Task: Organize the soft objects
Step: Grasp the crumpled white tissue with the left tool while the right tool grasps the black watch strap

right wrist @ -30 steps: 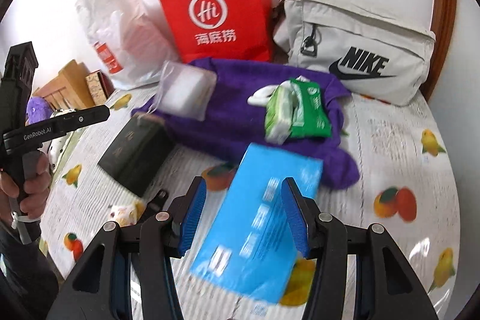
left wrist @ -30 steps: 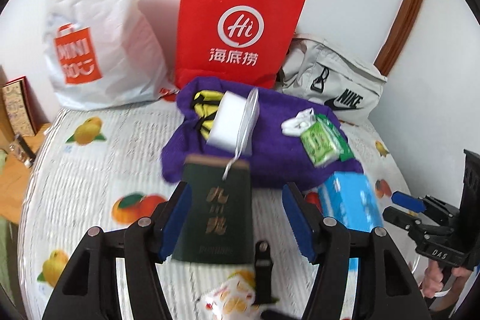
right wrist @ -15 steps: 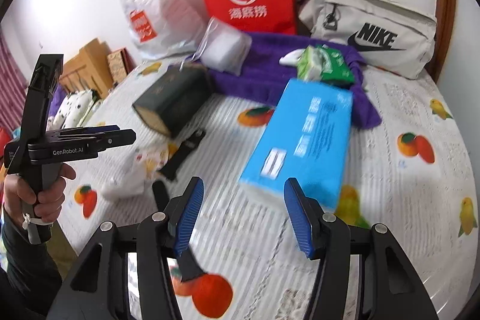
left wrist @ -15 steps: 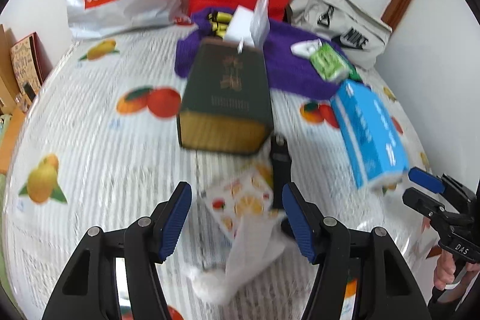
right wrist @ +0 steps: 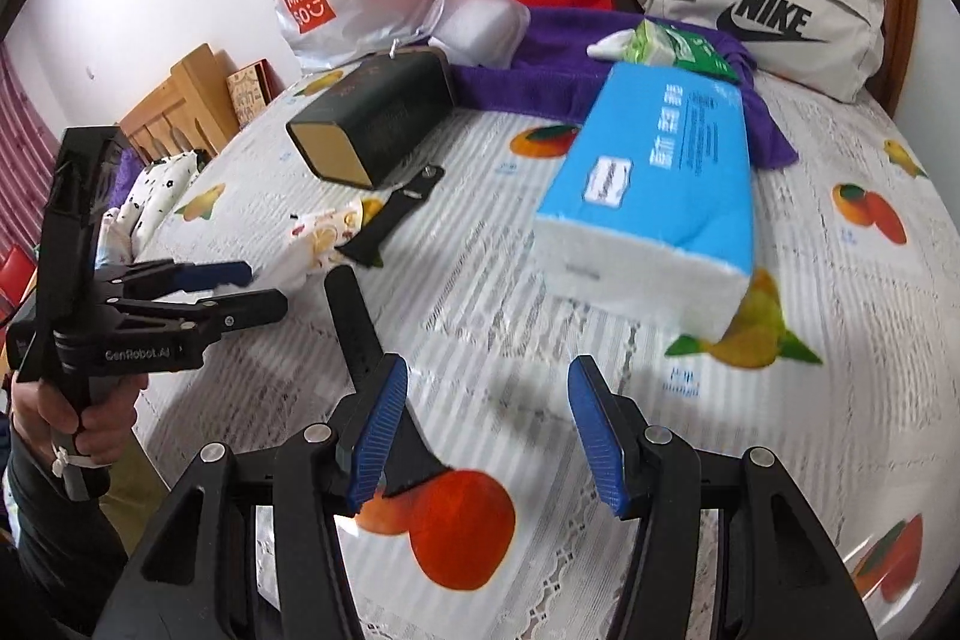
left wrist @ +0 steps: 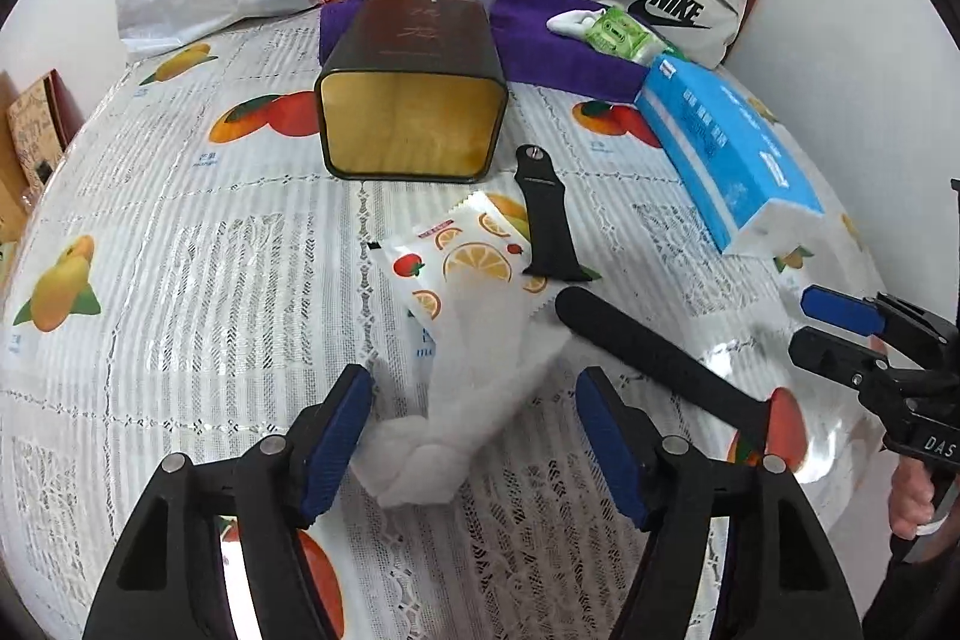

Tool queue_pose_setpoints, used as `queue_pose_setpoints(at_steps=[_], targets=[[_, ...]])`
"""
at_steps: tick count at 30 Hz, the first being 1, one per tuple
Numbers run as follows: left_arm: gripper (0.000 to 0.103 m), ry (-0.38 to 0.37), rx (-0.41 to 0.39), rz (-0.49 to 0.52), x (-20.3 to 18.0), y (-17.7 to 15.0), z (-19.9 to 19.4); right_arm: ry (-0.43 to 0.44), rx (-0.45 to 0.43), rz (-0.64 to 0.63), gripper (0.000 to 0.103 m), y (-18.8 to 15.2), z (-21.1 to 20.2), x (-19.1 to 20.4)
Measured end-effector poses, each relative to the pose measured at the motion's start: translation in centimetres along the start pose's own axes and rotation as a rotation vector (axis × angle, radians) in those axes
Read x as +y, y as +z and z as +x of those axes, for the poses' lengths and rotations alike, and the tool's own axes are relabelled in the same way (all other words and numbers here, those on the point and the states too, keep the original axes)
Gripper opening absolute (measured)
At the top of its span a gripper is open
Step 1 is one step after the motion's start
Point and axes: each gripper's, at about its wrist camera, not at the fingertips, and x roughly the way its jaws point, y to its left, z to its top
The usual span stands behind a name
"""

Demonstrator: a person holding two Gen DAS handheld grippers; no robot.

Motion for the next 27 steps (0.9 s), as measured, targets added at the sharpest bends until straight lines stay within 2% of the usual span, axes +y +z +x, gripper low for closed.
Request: queue_pose_setpoints(at_steps=[7,9,13,15,21,23,24,25,27], targets=[[0.066,0.048,-0.046,0.073,-0.7,-0.8,0.1,0.022,0.005,-0.033,0.056,-1.2,0.7,0.7],[0.057,0.089,-0.061,0.097,-0.8,-0.9,0.1,0.035,0.009,-0.047,0.056,-1.3,1.0,1.1],[0.024,0.094,-0.085,0.083,0.1,-0.5,-0.2,0.059,0.019,-0.099,0.056,-1.3,2.0,2.4],[0.022,0.045,-0.091,0.033,1.3,-0.3,-0.5,0.068,0.026,-0.133,0.056,-1.2,2.6,3.2],[0.021,0.032,-0.102,0.004,1.4,-0.5,-0.2,0.06,0.016,-0.241,0.056,-0.4,4.2,5.8],[0.021,0.027,-0.103,-0.007,1.5,-0.5,-0.2,0.008,0.003,-0.301,0.05,-0.5,4.7,6.9],[0.021,0.022,-0.103,-0.016,1.6,-0.4,-0.2,-0.023,-0.013,-0.346,0.041,-0.6,4.8,7.6],[0.021,0.02,-0.104,-0.02,1.6,-0.4,-0.2,-0.005,-0.013,-0.355,0.023,-0.6,4.8,7.9],[0.021,0.015,-0.105,-0.029,1.6,-0.3,-0.1,-0.009,-0.015,-0.345,0.021,-0.7,4.8,7.9]])
